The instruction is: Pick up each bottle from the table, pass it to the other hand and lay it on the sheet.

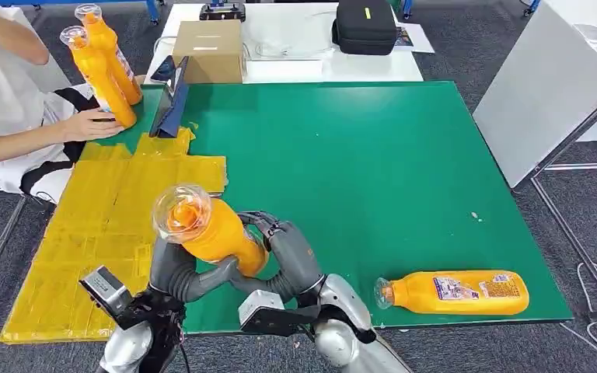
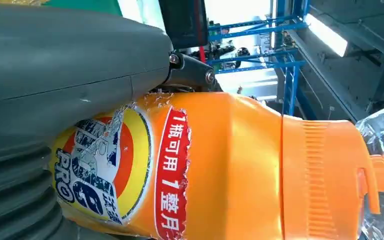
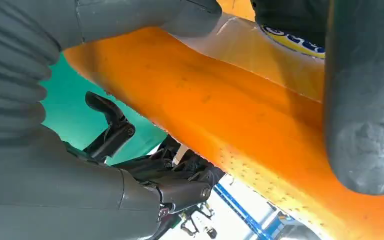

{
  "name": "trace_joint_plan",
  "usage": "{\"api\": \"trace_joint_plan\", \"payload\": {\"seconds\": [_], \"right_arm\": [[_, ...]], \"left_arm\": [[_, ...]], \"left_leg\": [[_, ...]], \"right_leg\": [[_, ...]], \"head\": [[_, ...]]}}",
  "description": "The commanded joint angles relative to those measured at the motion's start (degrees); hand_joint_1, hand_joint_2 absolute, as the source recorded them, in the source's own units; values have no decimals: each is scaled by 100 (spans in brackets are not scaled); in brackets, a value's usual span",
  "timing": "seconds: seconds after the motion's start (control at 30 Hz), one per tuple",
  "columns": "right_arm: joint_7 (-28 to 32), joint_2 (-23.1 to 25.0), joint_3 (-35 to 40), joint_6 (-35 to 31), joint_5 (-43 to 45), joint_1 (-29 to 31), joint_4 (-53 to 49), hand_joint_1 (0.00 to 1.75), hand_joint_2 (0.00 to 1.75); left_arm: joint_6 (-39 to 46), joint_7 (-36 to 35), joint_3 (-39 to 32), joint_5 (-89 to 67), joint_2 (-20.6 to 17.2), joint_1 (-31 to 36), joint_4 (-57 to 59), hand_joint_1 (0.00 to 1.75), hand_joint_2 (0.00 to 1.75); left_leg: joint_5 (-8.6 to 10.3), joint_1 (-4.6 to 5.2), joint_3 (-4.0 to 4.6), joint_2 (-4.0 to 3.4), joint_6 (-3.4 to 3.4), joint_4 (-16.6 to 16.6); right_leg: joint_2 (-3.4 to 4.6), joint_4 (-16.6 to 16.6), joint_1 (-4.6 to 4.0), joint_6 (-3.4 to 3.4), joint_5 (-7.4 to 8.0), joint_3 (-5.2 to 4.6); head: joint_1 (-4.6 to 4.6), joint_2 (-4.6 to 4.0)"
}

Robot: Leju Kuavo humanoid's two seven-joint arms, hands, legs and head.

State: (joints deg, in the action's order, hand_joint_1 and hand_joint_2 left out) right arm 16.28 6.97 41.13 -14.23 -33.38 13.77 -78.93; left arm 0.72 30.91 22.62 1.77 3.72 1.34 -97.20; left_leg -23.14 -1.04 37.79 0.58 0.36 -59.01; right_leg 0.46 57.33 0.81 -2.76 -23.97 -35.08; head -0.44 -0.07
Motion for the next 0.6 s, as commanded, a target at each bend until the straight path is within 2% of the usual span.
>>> {"api": "trace_joint_plan", "payload": {"seconds": [0.03, 0.43, 0.47, 0.5, 0.6], "right_arm": [[-13, -138, 71, 24, 11, 214, 407, 175, 175], [74, -122, -50, -142, 135, 103, 219, 173, 175], [94, -122, -86, -197, 163, 64, 153, 52, 175], [137, -136, -173, -355, 200, -24, -2, 0, 175], [254, -297, -493, -697, 386, -309, -642, 0, 175]], "left_arm": [[-15, 3, 182, 30, 21, 194, 167, 175, 175], [20, 7, 268, 7, 8, 218, 200, 175, 175], [66, 17, 253, -16, 3, 210, 189, 175, 175], [195, 56, 195, -94, -31, 200, 137, 175, 175], [719, 147, -131, -452, -191, 207, -101, 175, 175]], "left_leg": [[-6, 1, -27, 2, 5, 6], [-4, 2, -19, 6, 5, 6], [-8, 1, -34, 6, 7, 8], [-4, 0, -18, 7, 4, 5], [-9, 0, -30, 9, 5, 5]], "right_leg": [[-11, -8, -2, 8, -7, 31], [-12, -7, -1, 6, -6, 22], [-16, -11, -3, 9, -11, 39], [-14, -7, -2, 6, -6, 22], [-18, -7, -3, 10, -13, 35]], "head": [[0, 0], [0, 0], [0, 0], [0, 0], [0, 0]]}}
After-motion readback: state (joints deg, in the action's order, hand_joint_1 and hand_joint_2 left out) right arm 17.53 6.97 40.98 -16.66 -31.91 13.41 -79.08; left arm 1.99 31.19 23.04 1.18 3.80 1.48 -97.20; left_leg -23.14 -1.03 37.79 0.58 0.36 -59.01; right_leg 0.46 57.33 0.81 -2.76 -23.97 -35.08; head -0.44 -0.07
